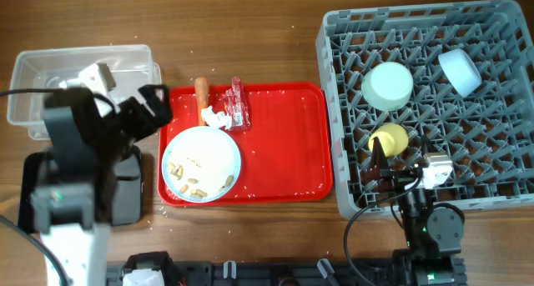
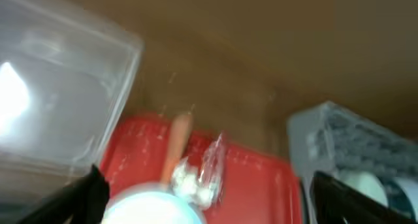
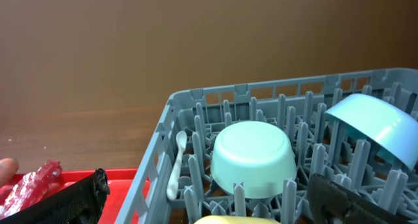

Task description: Sort waste into correct bins and load items into the dishwasher rack

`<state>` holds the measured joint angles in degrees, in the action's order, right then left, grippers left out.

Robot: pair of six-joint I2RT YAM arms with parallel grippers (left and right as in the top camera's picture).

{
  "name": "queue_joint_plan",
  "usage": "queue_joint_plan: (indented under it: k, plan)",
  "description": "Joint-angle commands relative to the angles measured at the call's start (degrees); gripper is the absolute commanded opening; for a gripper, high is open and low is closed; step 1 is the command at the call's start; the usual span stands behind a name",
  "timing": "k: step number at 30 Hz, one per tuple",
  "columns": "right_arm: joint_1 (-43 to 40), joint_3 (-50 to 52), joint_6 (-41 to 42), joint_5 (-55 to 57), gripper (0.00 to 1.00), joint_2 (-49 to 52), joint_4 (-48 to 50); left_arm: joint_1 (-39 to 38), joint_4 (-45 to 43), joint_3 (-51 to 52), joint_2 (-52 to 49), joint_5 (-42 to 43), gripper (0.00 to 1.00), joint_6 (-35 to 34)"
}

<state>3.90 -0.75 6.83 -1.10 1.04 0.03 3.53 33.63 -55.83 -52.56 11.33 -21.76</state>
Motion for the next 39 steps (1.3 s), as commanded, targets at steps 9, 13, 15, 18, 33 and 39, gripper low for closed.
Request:
queue_joint_plan:
  k: [9, 13, 15, 18, 33, 39]
  plan:
    - [-0.28, 0.46, 0.83, -0.87, 1.0, -0.61, 0.26, -1.31, -24.83, 36.17, 34.25, -1.33, 1.0, 3.13]
    - [-0.28, 0.46, 0.85, -0.87, 1.0, -0.61, 0.26, 0.55, -23.76, 36.46, 35.19, -1.33, 1.0, 1.79]
    - [-0.28, 0.46, 0.81, -0.87, 1.0, -0.61, 0.26, 0.55, -23.78, 36.46, 34.64, -1.38, 1.0, 1.81]
    - [-0.28, 0.46, 0.83, -0.87, 1.0, -0.61, 0.26, 0.44, -24.17, 36.44, 33.33, -0.96, 1.0, 1.81]
    - [-0.28, 0.46, 0.83, -0.9, 1.0, -0.61, 0.26, 0.44, -24.63, 25.86, 22.6, 11.15, 1.0, 7.87]
    - [-0.28, 0.46, 0.83, -0.87, 1.0, -0.61, 0.26, 0.44, -17.49, 18.29, 21.7, 12.7, 1.0, 8.39]
